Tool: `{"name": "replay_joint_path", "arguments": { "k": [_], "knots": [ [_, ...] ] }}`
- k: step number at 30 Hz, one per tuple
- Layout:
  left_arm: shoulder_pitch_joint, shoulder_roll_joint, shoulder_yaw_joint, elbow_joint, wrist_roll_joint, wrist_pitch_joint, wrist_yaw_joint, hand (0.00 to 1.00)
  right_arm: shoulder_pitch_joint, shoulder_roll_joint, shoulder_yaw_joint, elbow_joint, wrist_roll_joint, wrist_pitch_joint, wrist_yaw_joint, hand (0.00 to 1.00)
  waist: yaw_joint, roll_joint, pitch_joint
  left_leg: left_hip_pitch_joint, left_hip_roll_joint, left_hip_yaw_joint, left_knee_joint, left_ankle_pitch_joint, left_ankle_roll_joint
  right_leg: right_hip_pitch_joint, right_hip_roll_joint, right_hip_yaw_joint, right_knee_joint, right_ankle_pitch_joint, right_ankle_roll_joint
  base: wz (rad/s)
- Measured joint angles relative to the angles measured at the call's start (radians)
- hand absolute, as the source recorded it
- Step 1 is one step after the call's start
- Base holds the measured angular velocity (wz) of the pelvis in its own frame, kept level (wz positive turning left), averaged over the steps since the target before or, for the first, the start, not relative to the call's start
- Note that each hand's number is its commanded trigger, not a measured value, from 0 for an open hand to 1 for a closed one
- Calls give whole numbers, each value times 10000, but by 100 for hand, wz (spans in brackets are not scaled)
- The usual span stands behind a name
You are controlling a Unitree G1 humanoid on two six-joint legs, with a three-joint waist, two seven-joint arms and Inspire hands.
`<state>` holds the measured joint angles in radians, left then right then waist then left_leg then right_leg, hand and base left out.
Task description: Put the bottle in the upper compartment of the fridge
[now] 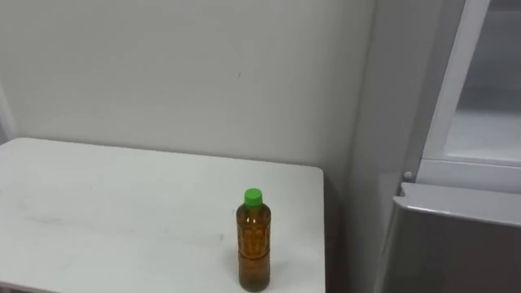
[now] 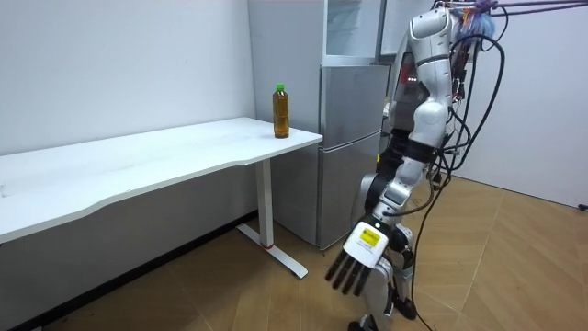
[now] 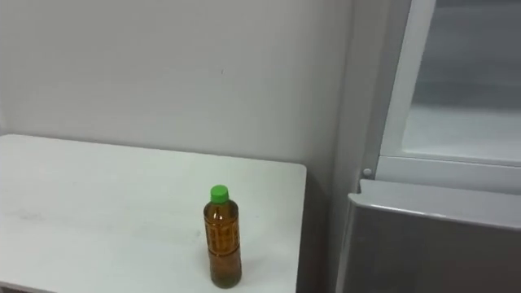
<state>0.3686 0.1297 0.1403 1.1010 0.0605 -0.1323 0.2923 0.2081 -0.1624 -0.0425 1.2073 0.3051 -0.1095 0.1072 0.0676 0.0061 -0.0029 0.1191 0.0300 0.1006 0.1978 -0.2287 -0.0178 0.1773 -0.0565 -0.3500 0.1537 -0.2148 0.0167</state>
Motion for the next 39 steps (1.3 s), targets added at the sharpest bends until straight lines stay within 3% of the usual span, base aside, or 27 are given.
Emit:
{"name": "replay_joint_path", "arguments": {
  "k": [3,6,11,12,16,22,28,37,39],
  "knots": [
    [-19,-163,-82,205,538,430,-4,0,-16,79,-22,22,288,1,-212,0,-313,95,20,-2,-7,-67,23,3,-2,67,7,-66,2,8,7,7],
    [-245,-236,-198,185,1128,624,-47,0,-33,132,5,-59,395,1,-343,0,-416,134,32,2,3,-9,72,5,-3,25,13,19,9,3,0,-6],
    [-922,-244,-523,133,1984,629,-456,0,-109,124,232,-183,287,0,-332,0,-468,33,31,-35,-12,140,80,4,2,-139,-22,209,61,-29,27,-11],
    [-1118,-217,-670,90,2075,627,-490,0,-136,119,342,-331,233,-1,-328,0,-456,2,60,-37,-12,184,72,6,5,-210,-33,251,181,-31,29,-8],
    [-1353,-140,-1040,-194,2152,558,-705,0,-350,136,633,-424,-56,-39,-266,0,-600,-46,82,-22,-10,342,68,6,5,-232,-38,387,181,-29,33,-11],
    [-1585,-83,-1375,-201,2152,148,-913,0,-286,132,706,-1234,-144,-83,70,0,-673,-32,81,-83,-9,401,70,6,5,-492,-66,516,340,-40,26,-9],
    [-1460,-19,-1444,-392,2164,71,-1177,0,142,178,855,-4052,-794,-278,235,0,-665,25,118,-133,-9,521,76,5,6,-544,-61,647,326,-38,29,-4],
    [-1136,111,-1444,-750,2169,-75,-1282,0,428,133,1585,-8002,-738,-311,1099,0,-601,22,56,-181,18,600,88,5,6,-594,-54,536,369,-31,23,1],
    [-1015,198,-1451,-918,2376,-39,-1206,0,542,109,1604,-8749,-767,26,1155,0,-575,-66,98,-218,44,601,101,3,7,-649,-51,489,432,-29,18,0]
  ]
}}
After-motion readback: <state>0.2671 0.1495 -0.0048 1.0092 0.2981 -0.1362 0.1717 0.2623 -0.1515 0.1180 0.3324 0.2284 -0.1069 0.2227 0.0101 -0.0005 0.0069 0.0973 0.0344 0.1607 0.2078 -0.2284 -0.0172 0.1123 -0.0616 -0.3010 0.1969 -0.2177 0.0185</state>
